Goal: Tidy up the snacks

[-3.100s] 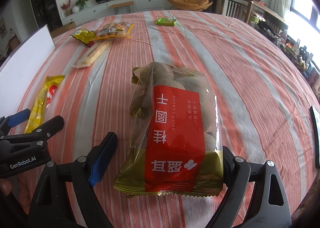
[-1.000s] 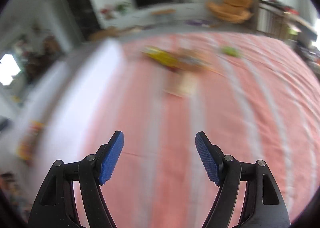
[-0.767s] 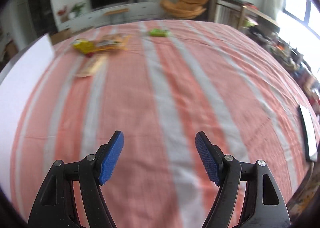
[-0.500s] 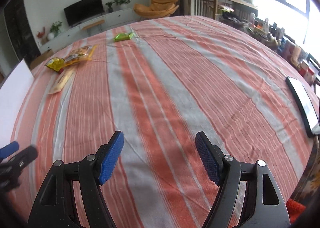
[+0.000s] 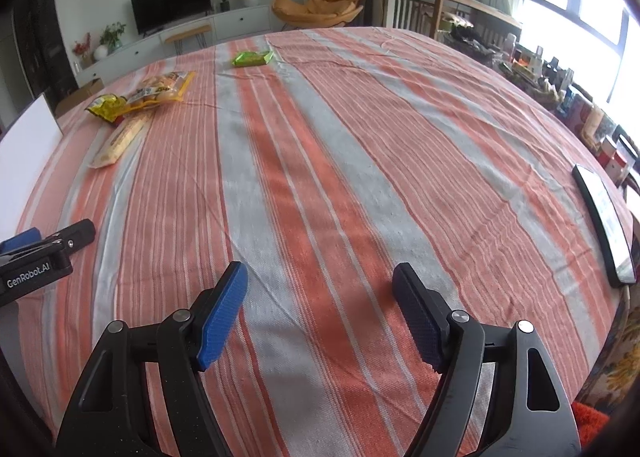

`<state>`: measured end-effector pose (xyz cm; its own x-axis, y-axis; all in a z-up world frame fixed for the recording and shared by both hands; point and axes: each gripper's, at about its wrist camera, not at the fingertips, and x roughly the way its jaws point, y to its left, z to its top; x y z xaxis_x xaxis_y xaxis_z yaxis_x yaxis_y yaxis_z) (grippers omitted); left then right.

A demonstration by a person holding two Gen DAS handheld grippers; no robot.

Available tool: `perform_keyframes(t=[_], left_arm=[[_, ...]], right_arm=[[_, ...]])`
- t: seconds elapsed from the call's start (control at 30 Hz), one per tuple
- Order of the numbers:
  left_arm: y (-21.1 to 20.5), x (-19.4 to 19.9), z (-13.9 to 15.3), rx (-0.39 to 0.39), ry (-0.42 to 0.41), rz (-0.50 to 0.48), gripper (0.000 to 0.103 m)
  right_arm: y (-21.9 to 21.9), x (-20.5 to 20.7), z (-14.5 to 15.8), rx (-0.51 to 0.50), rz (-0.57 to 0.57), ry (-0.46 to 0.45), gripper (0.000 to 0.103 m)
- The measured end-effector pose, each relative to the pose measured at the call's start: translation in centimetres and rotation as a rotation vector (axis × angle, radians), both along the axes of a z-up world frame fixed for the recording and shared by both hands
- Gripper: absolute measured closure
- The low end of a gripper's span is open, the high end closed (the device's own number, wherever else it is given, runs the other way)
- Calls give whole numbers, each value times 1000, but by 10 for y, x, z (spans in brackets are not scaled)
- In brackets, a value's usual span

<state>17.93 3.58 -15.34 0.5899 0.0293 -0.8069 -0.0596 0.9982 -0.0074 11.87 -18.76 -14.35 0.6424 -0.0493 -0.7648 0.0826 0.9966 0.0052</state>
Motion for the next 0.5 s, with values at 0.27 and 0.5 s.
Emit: perform_keyframes(t=[0.27, 0.5], left_arm=[[1, 0, 0, 0, 0, 0, 0], [0, 0, 0, 0, 0, 0, 0]], right_arm=[[1, 0, 0, 1, -1, 0, 24], [0, 0, 0, 2, 2, 0, 23]])
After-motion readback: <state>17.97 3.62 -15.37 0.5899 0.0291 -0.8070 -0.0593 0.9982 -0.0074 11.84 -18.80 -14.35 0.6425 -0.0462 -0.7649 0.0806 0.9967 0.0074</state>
